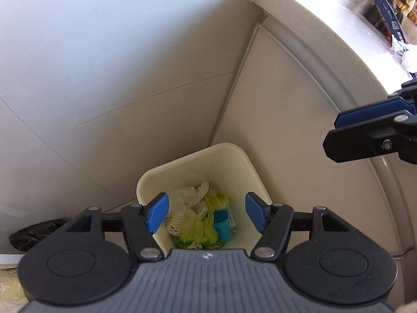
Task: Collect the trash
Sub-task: 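Open both grippers to drop the lettuce leaves into the bin, then move both open grippers from the bin back to the counter litter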
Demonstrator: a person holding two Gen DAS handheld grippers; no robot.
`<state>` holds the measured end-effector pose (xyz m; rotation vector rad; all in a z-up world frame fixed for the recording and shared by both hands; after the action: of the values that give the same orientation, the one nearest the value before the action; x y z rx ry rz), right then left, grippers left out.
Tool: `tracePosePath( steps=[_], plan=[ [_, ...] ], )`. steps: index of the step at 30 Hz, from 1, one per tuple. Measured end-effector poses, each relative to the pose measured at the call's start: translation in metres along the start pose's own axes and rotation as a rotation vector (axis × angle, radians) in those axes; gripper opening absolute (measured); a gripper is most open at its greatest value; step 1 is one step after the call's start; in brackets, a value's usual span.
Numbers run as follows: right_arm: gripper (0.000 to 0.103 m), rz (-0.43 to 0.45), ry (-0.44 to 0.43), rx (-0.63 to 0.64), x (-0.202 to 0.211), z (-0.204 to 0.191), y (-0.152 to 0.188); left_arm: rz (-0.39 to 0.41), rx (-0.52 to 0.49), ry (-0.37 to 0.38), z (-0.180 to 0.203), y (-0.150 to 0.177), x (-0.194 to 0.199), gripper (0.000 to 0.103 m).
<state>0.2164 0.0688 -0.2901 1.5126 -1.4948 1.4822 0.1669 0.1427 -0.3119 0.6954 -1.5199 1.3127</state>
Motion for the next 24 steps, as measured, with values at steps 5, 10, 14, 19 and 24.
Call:
tracePosePath(
  steps=[5, 10, 14, 19, 24],
  plan=[
    [0.032, 0.023, 0.001, 0.004, 0.008, -0.009, 0.001, 0.006, -0.01, -0.005, 0.005, -0.008, -0.002, 0.067],
    [0.05, 0.062, -0.002, 0.008, 0.025, -0.012, 0.003, 0.01, 0.017, -0.016, 0.007, -0.008, 0.007, 0.078],
    [0.062, 0.106, -0.011, 0.008, 0.038, -0.01, 0.002, 0.004, 0.052, -0.026, 0.008, -0.007, 0.015, 0.084],
    [0.076, 0.187, 0.01, 0.007, 0.069, -0.001, 0.002, 0.005, 0.054, -0.075, 0.01, -0.016, 0.029, 0.095],
    [0.084, 0.268, 0.041, -0.026, 0.109, 0.015, 0.005, 0.021, 0.067, -0.094, 0.017, -0.029, 0.047, 0.1]
  ],
)
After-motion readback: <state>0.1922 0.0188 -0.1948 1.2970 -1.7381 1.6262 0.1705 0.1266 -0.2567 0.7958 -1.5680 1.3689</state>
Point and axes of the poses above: each gripper's, at about its wrist camera, not at the fingertips, and x roughly against the way its jaws point, z to its right, y to its underside, the point moved 8 cm from there along -x, roughly the way its jaws point, and after that the axes turned 13 degrees about -x, right-handed, at the moved point
